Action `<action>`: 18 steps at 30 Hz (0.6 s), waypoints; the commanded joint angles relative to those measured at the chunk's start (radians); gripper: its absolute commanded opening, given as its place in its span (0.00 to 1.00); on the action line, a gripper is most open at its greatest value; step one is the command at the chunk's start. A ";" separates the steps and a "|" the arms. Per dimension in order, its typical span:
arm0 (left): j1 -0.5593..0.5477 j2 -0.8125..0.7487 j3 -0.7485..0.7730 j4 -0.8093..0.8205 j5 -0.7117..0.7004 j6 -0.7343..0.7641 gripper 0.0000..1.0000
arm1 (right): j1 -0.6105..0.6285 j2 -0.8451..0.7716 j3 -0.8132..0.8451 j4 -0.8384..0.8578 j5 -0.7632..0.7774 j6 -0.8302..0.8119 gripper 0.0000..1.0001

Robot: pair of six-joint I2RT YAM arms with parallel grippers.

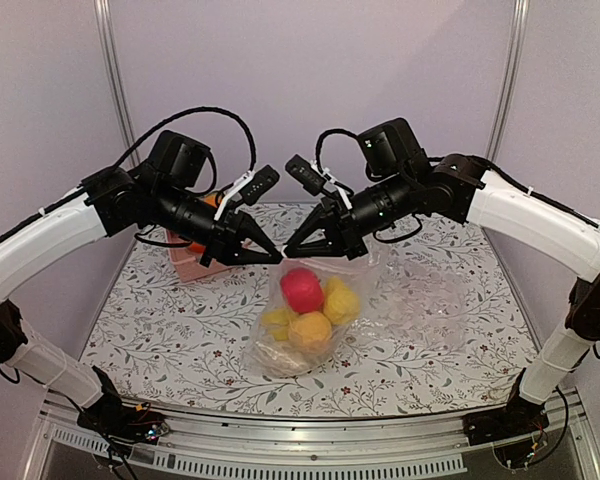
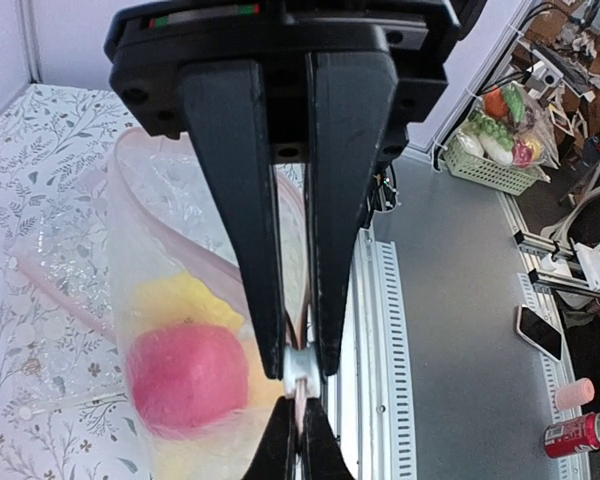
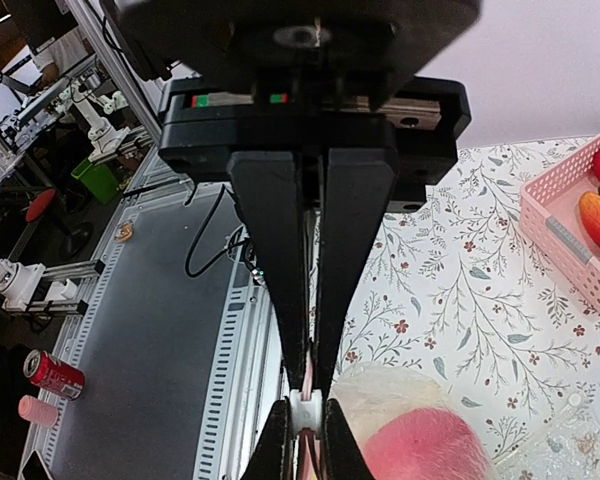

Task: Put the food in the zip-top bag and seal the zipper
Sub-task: Zip the zipper on the zipper food storage bag.

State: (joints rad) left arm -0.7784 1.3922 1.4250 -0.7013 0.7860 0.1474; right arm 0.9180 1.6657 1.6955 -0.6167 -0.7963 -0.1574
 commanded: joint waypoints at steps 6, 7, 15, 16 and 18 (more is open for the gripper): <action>0.046 -0.038 -0.006 0.051 -0.123 0.010 0.00 | 0.024 0.003 0.004 -0.062 0.051 -0.017 0.00; 0.049 -0.040 -0.007 0.054 -0.124 0.011 0.00 | 0.025 0.002 0.002 -0.065 0.056 -0.019 0.00; 0.072 -0.061 -0.015 0.063 -0.137 0.011 0.00 | 0.025 -0.004 0.000 -0.083 0.088 -0.037 0.00; 0.074 -0.062 -0.015 0.062 -0.140 0.011 0.00 | 0.025 -0.004 0.000 -0.084 0.091 -0.040 0.00; 0.078 -0.066 -0.015 0.062 -0.150 0.011 0.00 | 0.025 -0.007 -0.002 -0.087 0.092 -0.043 0.00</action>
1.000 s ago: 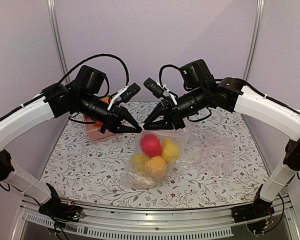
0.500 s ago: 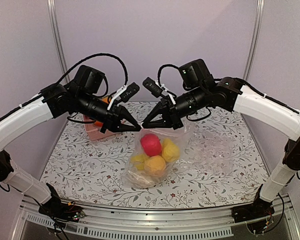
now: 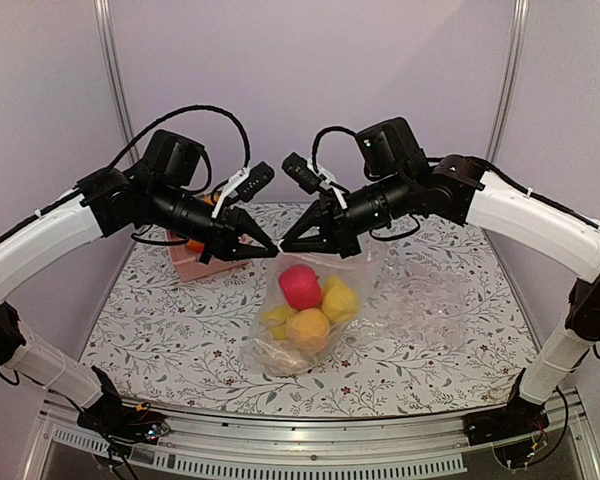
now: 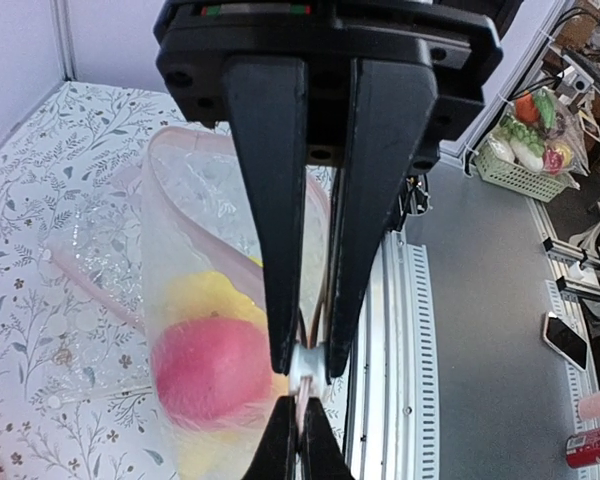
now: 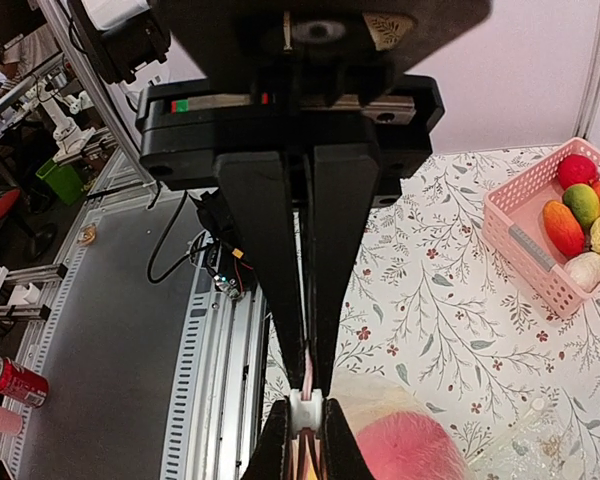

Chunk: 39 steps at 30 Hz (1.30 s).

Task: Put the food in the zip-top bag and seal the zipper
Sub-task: Zip the zipper on the zipper food storage bag.

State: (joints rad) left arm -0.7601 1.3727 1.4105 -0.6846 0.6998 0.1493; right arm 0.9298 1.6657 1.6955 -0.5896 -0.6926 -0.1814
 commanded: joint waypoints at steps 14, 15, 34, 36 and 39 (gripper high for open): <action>0.088 -0.066 -0.007 0.051 -0.094 0.012 0.00 | 0.013 -0.028 -0.022 -0.117 0.011 -0.026 0.00; 0.089 -0.067 -0.007 0.050 -0.097 0.012 0.00 | 0.013 -0.029 -0.023 -0.116 0.012 -0.027 0.00; 0.114 -0.076 -0.010 0.055 -0.159 0.005 0.00 | 0.012 -0.041 -0.040 -0.118 0.038 -0.026 0.00; 0.118 -0.077 -0.010 0.057 -0.165 0.003 0.00 | 0.013 -0.043 -0.042 -0.119 0.040 -0.026 0.00; 0.122 -0.077 -0.011 0.061 -0.170 0.000 0.00 | 0.014 -0.045 -0.045 -0.118 0.044 -0.027 0.00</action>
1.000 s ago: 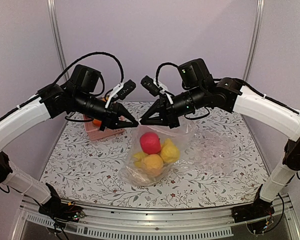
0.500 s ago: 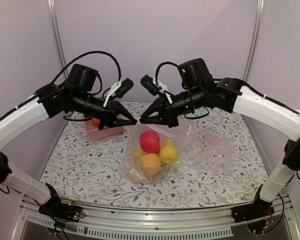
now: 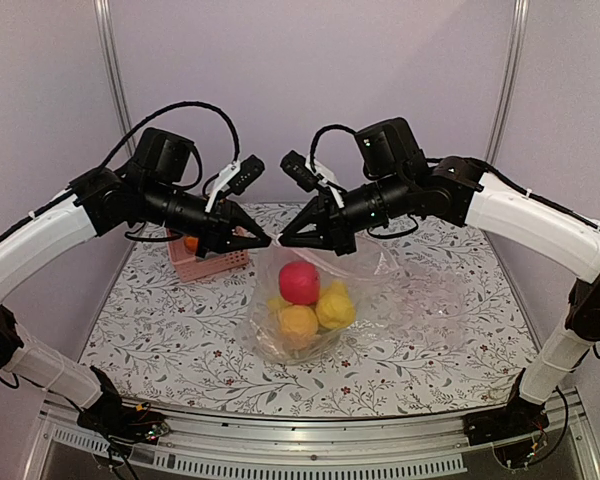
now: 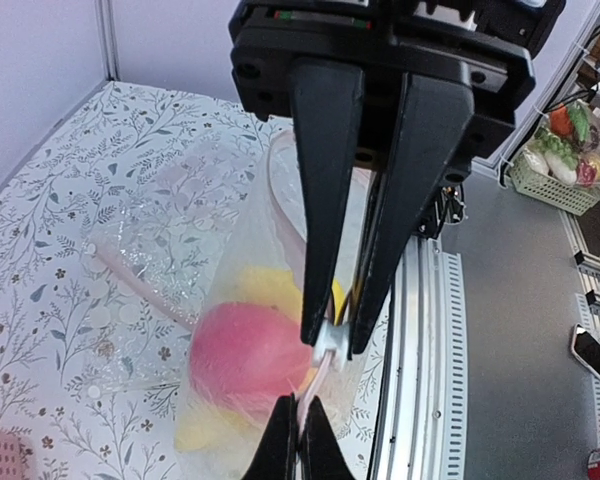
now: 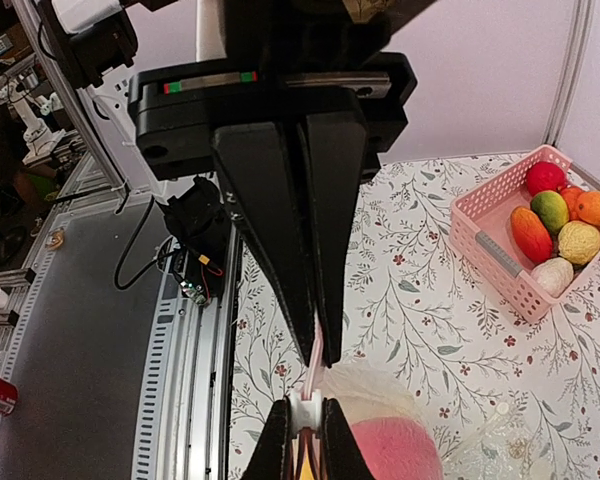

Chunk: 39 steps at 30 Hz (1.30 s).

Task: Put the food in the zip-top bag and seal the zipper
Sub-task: Zip the zipper on the zipper food storage bag.

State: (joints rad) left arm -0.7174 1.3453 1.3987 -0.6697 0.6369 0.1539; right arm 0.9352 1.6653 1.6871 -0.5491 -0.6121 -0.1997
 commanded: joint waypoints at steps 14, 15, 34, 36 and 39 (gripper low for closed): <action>0.106 -0.075 -0.019 0.082 -0.137 -0.021 0.00 | 0.008 -0.052 -0.053 -0.158 -0.018 -0.004 0.00; 0.109 -0.075 -0.020 0.083 -0.137 -0.023 0.00 | 0.008 -0.053 -0.054 -0.159 -0.017 -0.003 0.00; 0.146 -0.077 -0.028 0.111 -0.196 -0.063 0.00 | 0.008 -0.068 -0.076 -0.159 0.011 0.004 0.00; 0.149 -0.078 -0.029 0.114 -0.199 -0.067 0.00 | 0.008 -0.068 -0.079 -0.158 0.016 0.006 0.00; 0.155 -0.078 -0.030 0.117 -0.208 -0.072 0.00 | 0.009 -0.068 -0.080 -0.156 0.030 0.005 0.00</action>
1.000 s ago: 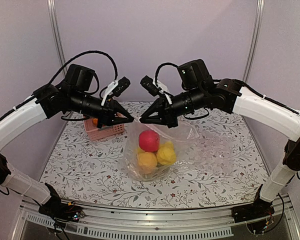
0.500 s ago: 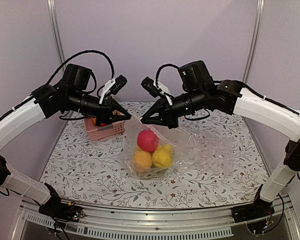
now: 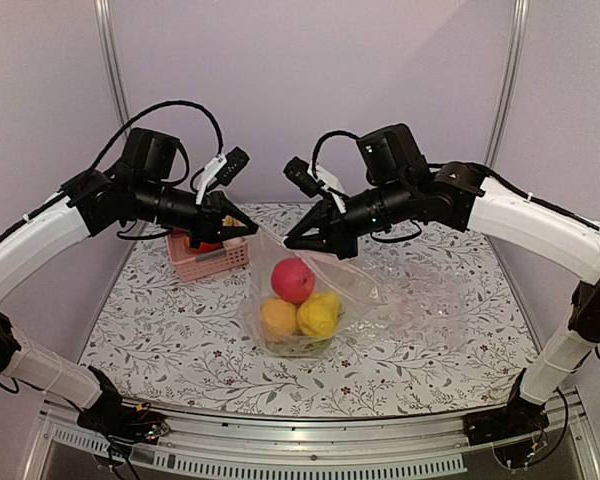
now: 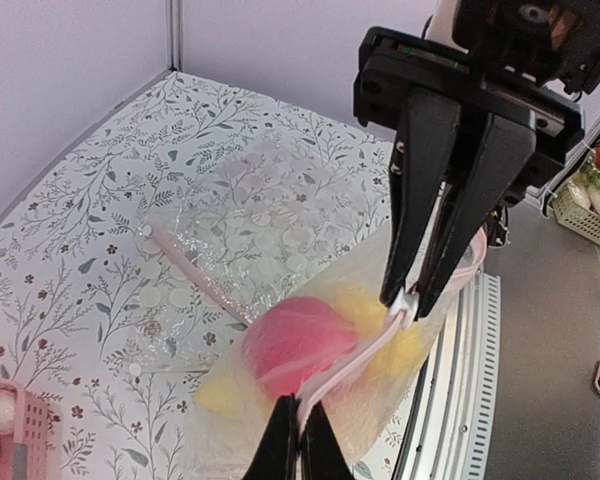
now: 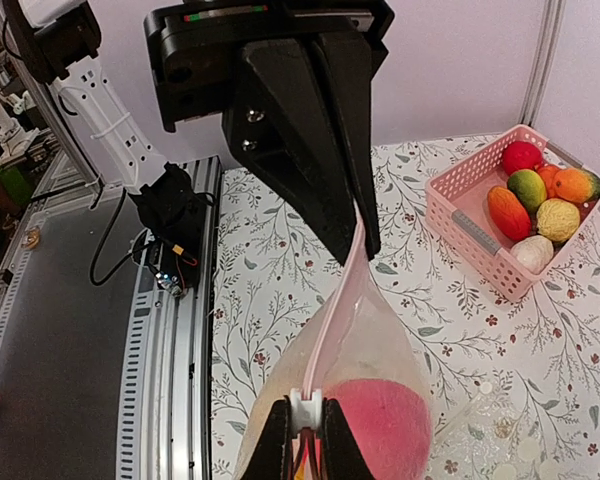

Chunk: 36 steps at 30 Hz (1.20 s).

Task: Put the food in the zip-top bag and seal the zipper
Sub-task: Zip the zipper on the zipper food storage bag.

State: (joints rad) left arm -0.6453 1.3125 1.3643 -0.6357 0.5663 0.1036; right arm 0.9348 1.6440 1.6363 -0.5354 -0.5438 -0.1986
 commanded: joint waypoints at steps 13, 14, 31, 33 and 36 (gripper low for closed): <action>0.113 -0.054 -0.005 0.108 -0.168 -0.051 0.00 | 0.008 -0.062 -0.048 -0.158 -0.010 0.015 0.00; 0.116 -0.054 -0.006 0.109 -0.172 -0.054 0.00 | 0.007 -0.062 -0.049 -0.155 -0.008 0.016 0.00; 0.166 -0.059 -0.020 0.140 -0.225 -0.100 0.00 | 0.007 -0.079 -0.072 -0.146 0.020 0.026 0.00; 0.172 -0.060 -0.022 0.145 -0.225 -0.099 0.00 | 0.007 -0.081 -0.075 -0.145 0.023 0.027 0.00; 0.180 -0.062 -0.024 0.149 -0.229 -0.100 0.00 | 0.008 -0.085 -0.078 -0.144 0.025 0.030 0.00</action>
State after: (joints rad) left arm -0.5526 1.2861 1.3407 -0.5873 0.5026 0.0238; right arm 0.9348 1.6123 1.5894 -0.5224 -0.4690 -0.1768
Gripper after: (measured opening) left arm 0.005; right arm 0.052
